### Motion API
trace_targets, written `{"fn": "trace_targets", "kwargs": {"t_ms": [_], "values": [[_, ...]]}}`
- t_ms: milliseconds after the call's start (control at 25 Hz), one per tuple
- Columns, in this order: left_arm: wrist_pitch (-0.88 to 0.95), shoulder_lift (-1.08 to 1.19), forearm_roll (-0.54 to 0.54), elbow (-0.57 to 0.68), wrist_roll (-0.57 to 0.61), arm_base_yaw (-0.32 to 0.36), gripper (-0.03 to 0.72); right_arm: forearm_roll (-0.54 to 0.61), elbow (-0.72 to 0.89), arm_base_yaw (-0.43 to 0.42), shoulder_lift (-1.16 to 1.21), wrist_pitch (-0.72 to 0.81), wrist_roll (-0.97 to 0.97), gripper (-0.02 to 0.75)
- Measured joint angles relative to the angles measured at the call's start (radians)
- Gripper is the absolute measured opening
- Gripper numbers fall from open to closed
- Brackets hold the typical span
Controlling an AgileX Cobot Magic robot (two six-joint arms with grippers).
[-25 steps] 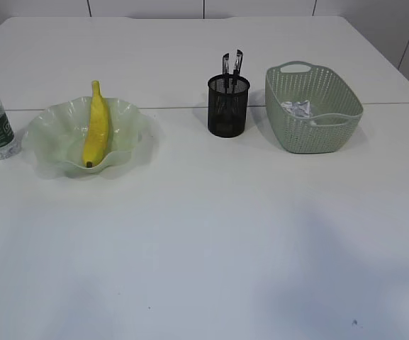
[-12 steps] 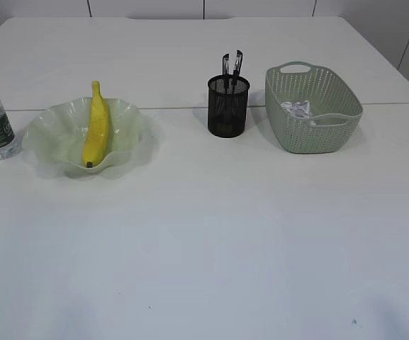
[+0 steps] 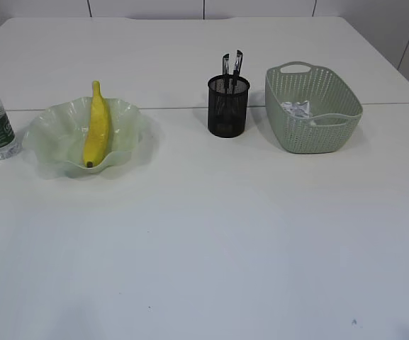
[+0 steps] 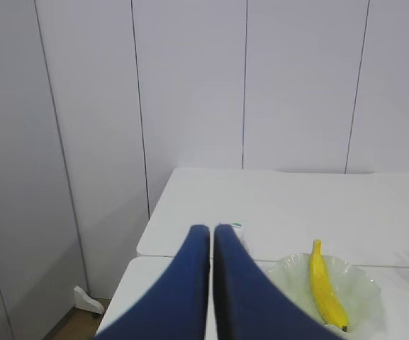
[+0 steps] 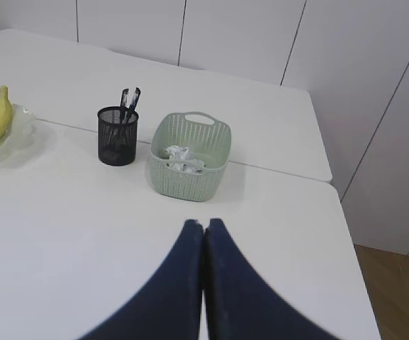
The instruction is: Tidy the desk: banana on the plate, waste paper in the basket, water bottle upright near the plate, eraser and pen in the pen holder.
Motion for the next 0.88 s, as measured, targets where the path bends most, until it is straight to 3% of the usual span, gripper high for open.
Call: {"fn": "trace_targets", "kwargs": {"t_ms": [400, 880], "values": [[0.095, -0.043, -0.002, 0.0, 0.044, -0.002, -0.019, 0.026, 0.236, 0.0, -0.11, 0.01, 0.08, -0.01], [0.266, -0.133, -0.007, 0.047, 0.079, -0.002, -0.019, 0.046, 0.304, 0.0, -0.11, 0.001, 0.086, -0.01]]}}
